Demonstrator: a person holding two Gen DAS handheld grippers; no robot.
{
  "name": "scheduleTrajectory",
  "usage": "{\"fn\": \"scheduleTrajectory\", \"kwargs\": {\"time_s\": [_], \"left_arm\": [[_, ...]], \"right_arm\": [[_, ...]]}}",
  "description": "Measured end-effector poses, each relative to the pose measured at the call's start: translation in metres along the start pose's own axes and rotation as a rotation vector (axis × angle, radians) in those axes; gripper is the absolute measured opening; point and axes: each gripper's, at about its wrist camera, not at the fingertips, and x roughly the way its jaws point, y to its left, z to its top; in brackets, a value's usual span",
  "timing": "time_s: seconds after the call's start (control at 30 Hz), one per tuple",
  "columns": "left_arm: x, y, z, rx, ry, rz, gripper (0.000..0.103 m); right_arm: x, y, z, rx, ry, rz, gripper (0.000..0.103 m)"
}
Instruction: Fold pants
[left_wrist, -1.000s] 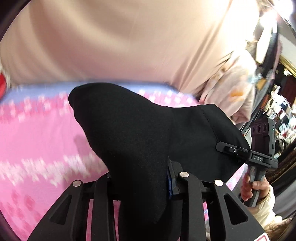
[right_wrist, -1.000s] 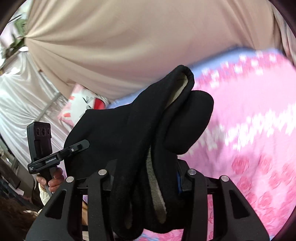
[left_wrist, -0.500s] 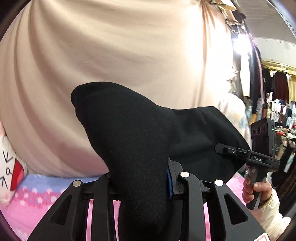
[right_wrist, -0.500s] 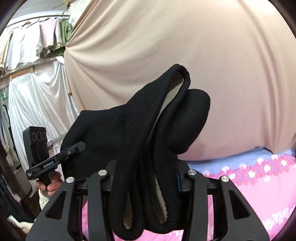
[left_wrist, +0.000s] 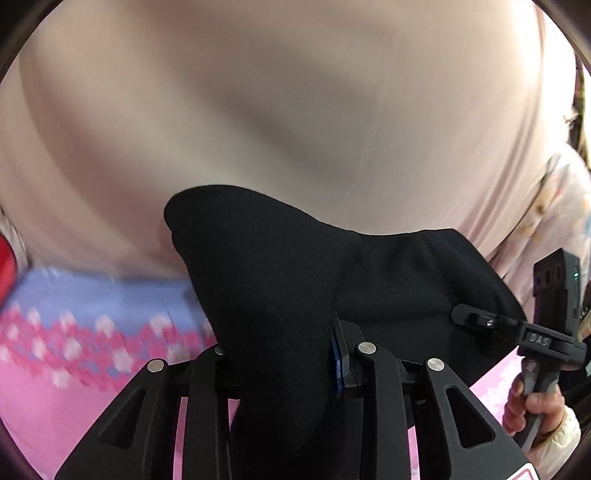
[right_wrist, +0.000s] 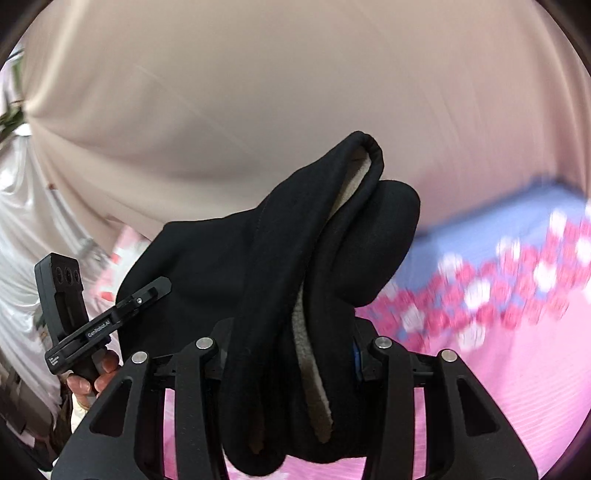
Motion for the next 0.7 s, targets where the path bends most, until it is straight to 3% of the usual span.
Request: {"fn": "scheduleTrajectory", "kwargs": {"time_s": [0.1,0.27,0.37,0.7], "left_arm": [[0.045,0.017,-0.028,-0.026,0.099,0.001,0.025],[0.090,0.025,-0.063,-0.027,0.199,0.017,0.025],[0.098,0.027,-0.074,-0.025,0.194,0.017,0.027],[0.103,0.037,-0.076,-0.001,0.201,0.054,0.031]], "right_arm": [[0.024,-0.026,-0.018,0.042,0.052,-0.018,0.042],[0.051,-0.066,-0.047,0.103,0.121,-0.056,0.042],[0.049,-0.076,-0.055,0.131,0.126,-0.025,0.043],[0.055,-0.077,-0.063,0.104,0.123,-0.038,0.051]]}}
